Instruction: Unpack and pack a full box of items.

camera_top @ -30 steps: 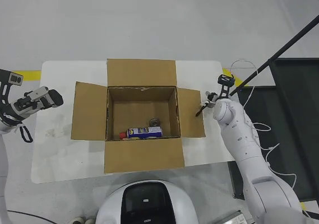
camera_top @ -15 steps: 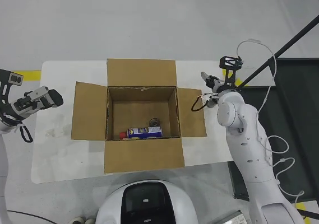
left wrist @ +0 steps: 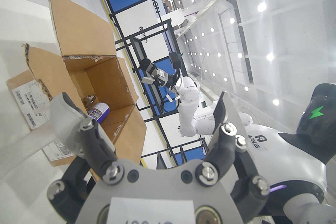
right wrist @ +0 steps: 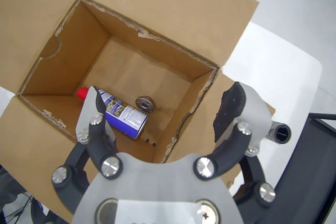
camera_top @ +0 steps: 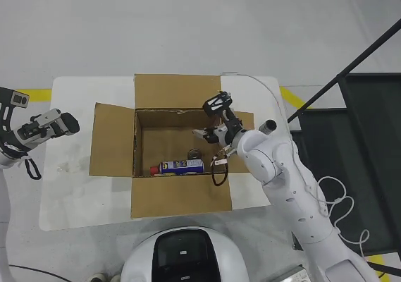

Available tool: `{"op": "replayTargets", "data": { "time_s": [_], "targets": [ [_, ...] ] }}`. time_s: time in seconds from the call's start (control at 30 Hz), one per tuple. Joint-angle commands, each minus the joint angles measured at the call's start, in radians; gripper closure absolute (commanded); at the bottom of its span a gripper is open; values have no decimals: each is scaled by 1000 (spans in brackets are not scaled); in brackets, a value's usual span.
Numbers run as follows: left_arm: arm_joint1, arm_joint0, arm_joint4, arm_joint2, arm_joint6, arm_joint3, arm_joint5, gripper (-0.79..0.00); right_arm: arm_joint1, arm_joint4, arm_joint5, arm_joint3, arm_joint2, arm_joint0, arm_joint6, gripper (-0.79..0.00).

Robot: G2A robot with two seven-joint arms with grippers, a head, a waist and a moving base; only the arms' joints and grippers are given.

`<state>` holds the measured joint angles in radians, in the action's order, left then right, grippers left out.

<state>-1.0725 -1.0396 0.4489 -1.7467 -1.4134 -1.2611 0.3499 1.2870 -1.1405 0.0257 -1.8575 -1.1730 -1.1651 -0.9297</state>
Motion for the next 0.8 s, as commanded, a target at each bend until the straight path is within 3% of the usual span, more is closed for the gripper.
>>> {"op": "replayTargets", "data": {
  "time_s": [0.0, 0.77],
  "targets": [
    [0, 0, 0, 0, 0, 0, 0, -785, 4, 18, 0, 11, 25, 4, -8, -785],
    [0, 0, 0, 0, 0, 0, 0, -785, 5, 20, -1, 18, 35, 6, -12, -785]
  ]
}}
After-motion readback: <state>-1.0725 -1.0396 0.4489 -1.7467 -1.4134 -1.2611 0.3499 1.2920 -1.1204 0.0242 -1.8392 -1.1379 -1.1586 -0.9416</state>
